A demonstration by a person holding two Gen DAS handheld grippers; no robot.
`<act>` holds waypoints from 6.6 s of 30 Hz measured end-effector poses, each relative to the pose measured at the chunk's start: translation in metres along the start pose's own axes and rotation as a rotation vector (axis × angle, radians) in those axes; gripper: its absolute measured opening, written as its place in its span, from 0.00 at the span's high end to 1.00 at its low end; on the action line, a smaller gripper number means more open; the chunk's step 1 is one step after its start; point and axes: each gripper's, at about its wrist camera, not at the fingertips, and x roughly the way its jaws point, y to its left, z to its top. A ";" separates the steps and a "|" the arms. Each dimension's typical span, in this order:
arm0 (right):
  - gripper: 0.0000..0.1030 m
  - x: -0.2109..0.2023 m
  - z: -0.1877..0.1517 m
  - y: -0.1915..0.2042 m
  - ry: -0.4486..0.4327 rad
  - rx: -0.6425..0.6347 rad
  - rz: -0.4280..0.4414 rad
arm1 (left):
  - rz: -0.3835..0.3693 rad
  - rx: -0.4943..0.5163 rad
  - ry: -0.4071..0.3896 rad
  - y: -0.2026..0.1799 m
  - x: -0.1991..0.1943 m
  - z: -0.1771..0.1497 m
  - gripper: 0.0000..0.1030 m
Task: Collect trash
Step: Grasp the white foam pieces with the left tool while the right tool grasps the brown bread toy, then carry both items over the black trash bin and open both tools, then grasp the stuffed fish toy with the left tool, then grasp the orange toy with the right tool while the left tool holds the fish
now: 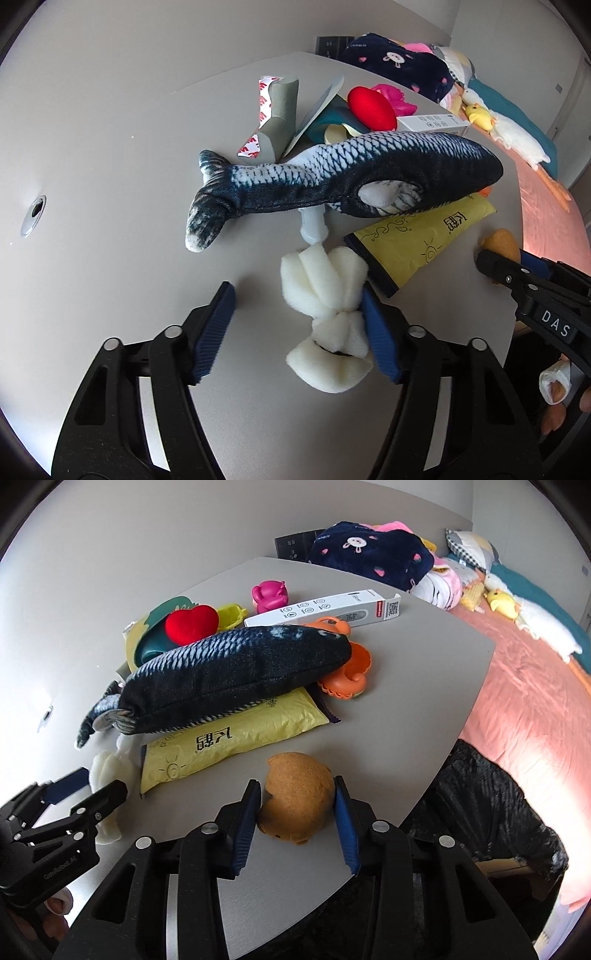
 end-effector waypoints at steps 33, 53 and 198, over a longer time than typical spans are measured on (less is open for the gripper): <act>0.60 -0.079 -0.035 -0.054 -0.117 0.165 -0.012 | -0.234 0.121 -0.037 -0.050 -0.053 0.005 0.73; 0.60 -0.134 -0.088 -0.132 -0.186 0.361 -0.152 | -0.413 0.366 -0.045 -0.161 -0.071 -0.001 0.73; 0.60 0.051 0.100 -0.048 -0.045 0.021 -0.065 | -0.350 0.134 -0.089 -0.040 -0.049 0.110 0.69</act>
